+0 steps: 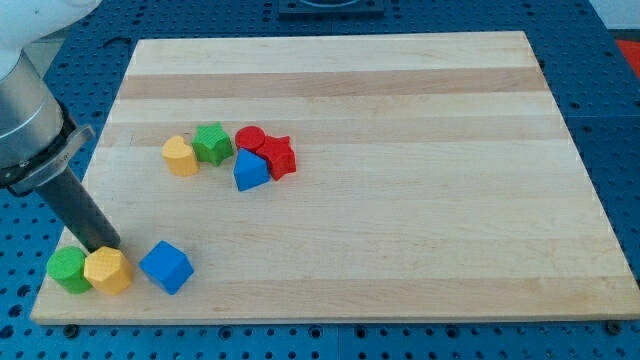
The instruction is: Point at the red star
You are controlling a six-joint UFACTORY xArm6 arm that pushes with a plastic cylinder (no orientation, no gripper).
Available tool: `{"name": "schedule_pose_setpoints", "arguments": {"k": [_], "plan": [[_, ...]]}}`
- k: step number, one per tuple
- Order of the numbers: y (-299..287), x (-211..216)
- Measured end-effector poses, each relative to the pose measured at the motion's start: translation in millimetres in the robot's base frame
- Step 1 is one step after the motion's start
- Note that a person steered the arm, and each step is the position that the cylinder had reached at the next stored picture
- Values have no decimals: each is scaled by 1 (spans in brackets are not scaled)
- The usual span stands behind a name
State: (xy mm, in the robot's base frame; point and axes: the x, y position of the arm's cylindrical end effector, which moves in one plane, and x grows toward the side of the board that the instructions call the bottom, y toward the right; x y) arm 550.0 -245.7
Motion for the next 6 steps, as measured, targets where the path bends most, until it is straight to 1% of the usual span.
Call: {"name": "schedule_pose_setpoints", "arguments": {"k": [1, 2, 3, 4, 5, 6], "plan": [[4, -5], [32, -13], [82, -13], [148, -35], [205, -84], [237, -130]]}}
